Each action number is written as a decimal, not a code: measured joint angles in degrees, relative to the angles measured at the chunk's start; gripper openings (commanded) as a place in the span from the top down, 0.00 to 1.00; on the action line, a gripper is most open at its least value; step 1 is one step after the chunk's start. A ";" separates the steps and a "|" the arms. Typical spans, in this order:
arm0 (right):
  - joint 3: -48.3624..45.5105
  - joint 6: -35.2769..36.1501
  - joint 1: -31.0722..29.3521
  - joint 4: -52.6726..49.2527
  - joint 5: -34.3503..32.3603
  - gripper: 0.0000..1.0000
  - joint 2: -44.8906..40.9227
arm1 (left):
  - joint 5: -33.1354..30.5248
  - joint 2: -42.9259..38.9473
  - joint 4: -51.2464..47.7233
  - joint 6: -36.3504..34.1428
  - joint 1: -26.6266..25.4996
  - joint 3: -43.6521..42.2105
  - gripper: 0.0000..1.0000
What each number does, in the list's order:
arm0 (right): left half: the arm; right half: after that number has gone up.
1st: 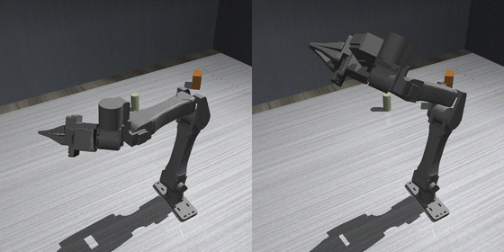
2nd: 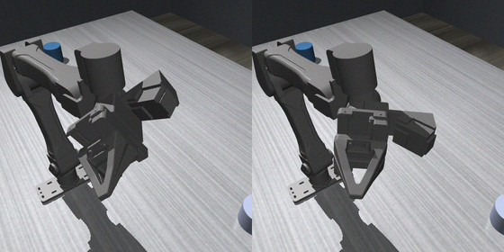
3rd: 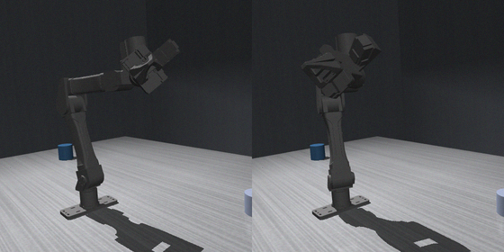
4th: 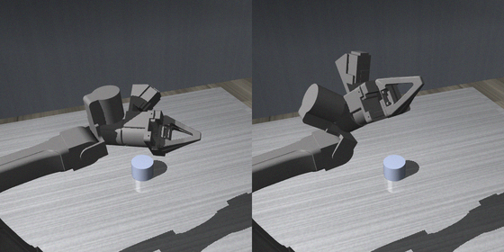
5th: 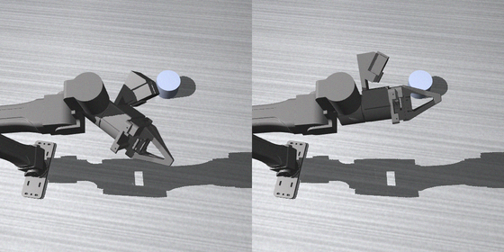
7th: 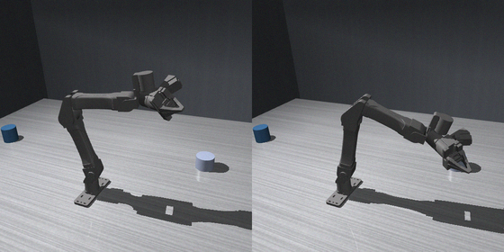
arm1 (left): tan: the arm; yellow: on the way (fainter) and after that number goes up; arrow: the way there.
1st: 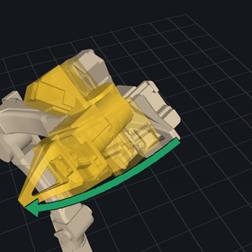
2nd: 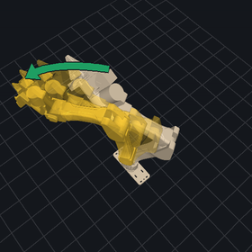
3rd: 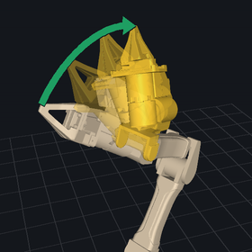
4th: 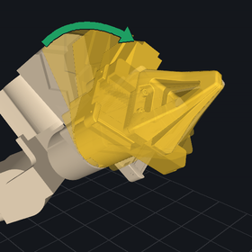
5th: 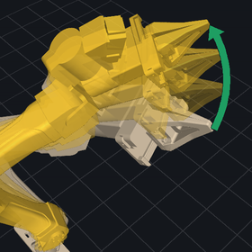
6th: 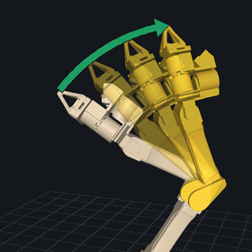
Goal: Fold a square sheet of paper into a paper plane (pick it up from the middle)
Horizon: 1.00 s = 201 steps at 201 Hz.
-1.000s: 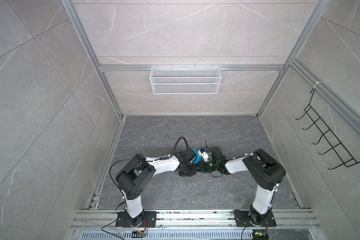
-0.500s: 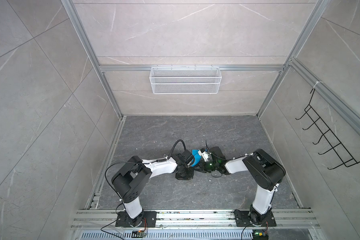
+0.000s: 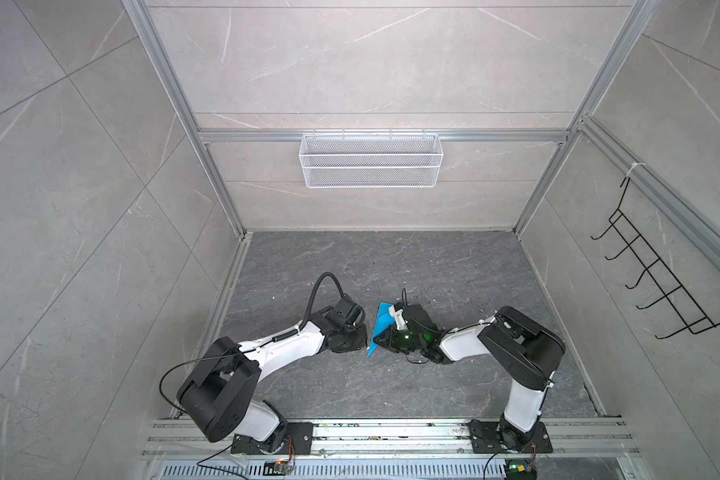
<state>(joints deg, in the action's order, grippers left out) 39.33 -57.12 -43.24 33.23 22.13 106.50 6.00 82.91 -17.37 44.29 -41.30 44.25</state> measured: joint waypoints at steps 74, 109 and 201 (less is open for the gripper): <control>3.82 -4.00 -1.42 -1.01 -3.54 0.90 1.07 | 7.89 2.21 16.50 5.88 2.19 -6.47 0.95; 3.82 -4.26 -1.42 -2.08 -3.52 0.90 1.09 | 9.14 5.16 18.23 6.29 2.19 -6.36 1.00; 4.13 -4.46 -1.42 -2.12 -3.28 0.90 1.90 | 7.32 6.01 17.33 6.25 2.19 -5.05 1.00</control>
<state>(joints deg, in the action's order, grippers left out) 43.46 -61.58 -44.66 31.11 18.85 108.40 13.32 88.92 -0.03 50.54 -39.11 39.20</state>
